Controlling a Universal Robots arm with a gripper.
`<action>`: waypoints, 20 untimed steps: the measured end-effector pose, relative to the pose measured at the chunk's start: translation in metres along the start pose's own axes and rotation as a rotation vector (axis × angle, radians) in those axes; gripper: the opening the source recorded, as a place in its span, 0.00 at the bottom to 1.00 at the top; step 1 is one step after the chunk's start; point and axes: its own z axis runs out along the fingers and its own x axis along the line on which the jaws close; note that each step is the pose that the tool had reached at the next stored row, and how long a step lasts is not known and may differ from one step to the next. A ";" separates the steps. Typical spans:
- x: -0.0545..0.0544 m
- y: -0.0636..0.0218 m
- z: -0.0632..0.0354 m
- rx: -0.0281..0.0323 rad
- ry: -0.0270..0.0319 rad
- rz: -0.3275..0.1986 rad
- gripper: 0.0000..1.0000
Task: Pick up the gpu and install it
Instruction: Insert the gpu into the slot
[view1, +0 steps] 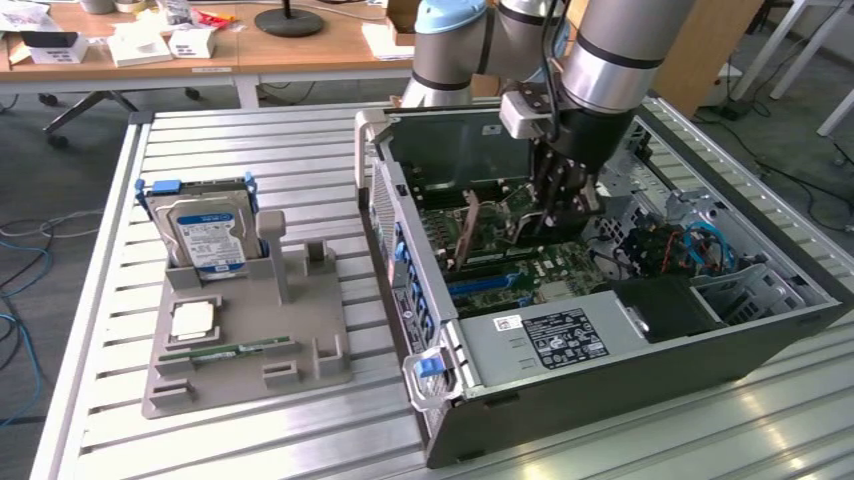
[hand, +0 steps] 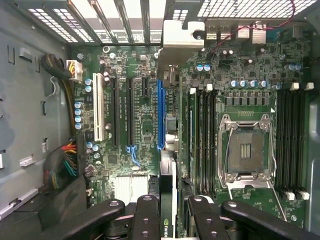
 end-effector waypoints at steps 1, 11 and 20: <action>0.000 0.0000 0.0011 0.0000 0.0001 0.000 0.27; 0.000 0.0005 0.0108 0.0000 0.0000 0.000 0.27; 0.001 0.0097 0.0109 0.0010 -0.0001 0.000 0.27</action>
